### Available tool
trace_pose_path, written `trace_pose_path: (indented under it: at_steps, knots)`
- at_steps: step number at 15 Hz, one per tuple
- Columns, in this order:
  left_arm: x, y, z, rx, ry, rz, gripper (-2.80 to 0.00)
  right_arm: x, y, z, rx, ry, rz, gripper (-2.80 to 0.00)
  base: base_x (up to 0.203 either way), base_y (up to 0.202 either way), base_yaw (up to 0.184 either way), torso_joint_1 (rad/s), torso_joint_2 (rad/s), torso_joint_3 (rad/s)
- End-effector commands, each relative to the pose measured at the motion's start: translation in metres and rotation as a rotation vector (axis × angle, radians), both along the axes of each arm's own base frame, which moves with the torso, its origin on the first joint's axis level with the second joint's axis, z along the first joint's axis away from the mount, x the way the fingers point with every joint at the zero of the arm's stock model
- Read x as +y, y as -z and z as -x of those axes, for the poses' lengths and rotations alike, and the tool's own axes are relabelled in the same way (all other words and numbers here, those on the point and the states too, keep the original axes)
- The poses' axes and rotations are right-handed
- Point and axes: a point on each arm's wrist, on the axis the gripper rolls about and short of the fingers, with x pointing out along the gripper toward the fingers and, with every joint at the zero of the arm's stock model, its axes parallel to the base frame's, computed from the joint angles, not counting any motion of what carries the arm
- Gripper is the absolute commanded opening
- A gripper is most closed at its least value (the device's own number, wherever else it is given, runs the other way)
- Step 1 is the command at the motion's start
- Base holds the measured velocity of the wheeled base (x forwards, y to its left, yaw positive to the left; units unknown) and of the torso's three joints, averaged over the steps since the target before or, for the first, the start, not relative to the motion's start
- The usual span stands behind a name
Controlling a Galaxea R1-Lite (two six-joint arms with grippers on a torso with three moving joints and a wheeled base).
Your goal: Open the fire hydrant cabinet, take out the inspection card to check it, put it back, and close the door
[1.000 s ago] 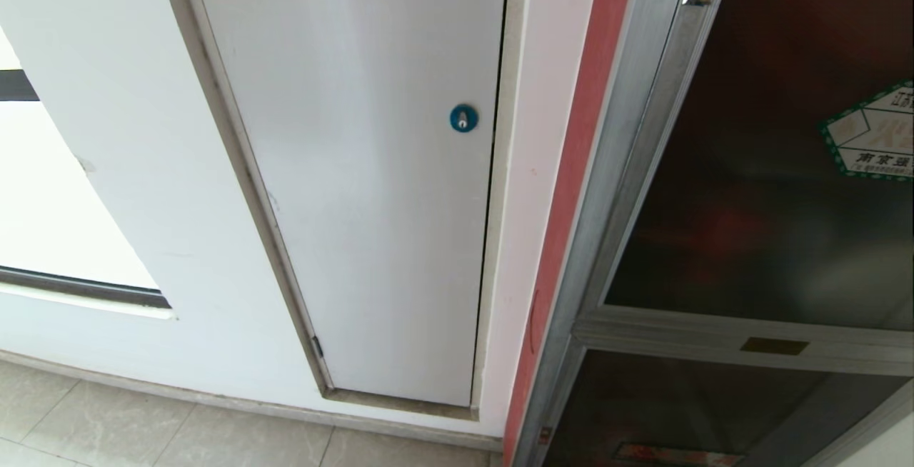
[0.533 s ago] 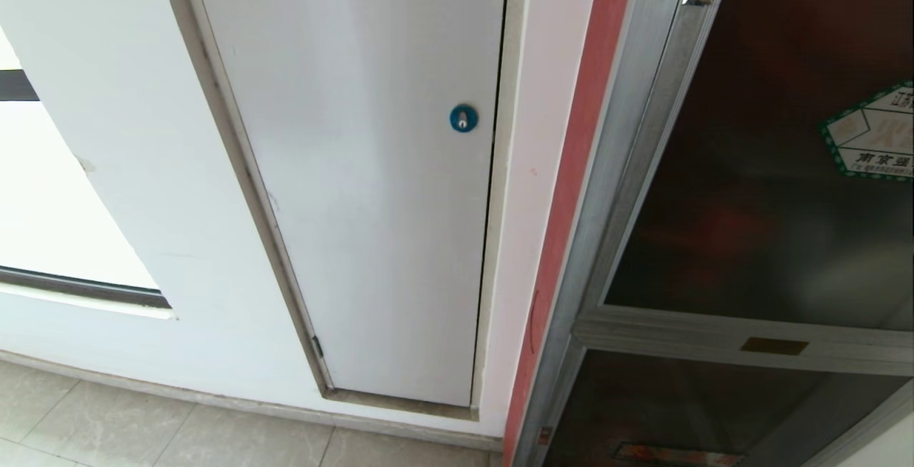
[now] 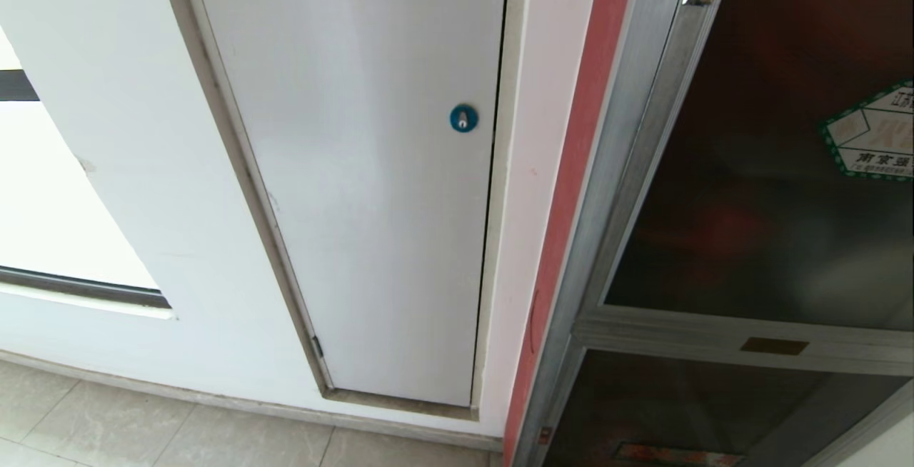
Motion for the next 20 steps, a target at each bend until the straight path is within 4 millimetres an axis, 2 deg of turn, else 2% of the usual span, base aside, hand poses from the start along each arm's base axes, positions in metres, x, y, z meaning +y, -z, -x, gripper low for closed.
trace_pose_path:
  at_steps: [1,4,6,9,12,15,20]
  knots:
    - [0.000,0.000,0.000,0.000,0.000,0.000,-2.80,0.000,-0.036,0.005,-0.015,-0.013,-0.012,-2.80,0.000,0.000,0.000,0.000,0.00,0.000]
    - [0.000,0.000,0.000,0.001,0.000,0.000,-2.80,0.002,-0.086,-0.004,0.005,-0.111,-0.018,-2.80,0.000,0.000,0.000,0.000,0.00,0.000]
    - [0.000,0.000,0.000,-0.001,0.000,0.000,-2.80,0.005,-0.118,-0.019,0.030,-0.223,-0.018,-2.80,0.000,0.000,0.000,0.000,0.00,0.000]
    - [0.000,0.000,0.000,0.001,0.000,0.000,-2.80,0.008,-0.167,-0.052,0.061,-0.364,-0.020,-2.80,0.000,0.000,0.000,0.000,0.00,0.000]
    - [0.000,0.000,0.000,-0.001,0.000,0.000,-2.80,0.012,-0.207,-0.099,0.109,-0.482,-0.049,-2.80,0.000,0.000,0.000,0.000,0.00,0.000]
    - [0.000,0.000,0.000,-0.001,0.000,0.000,-2.80,0.023,-0.238,-0.143,0.133,-0.603,-0.093,-2.80,0.000,0.000,0.000,0.000,0.00,0.000]
    - [0.000,0.000,0.000,-0.001,0.000,0.000,-2.80,0.047,-0.276,-0.191,0.125,-0.724,-0.177,-2.80,0.000,0.000,0.000,0.000,0.00,0.000]
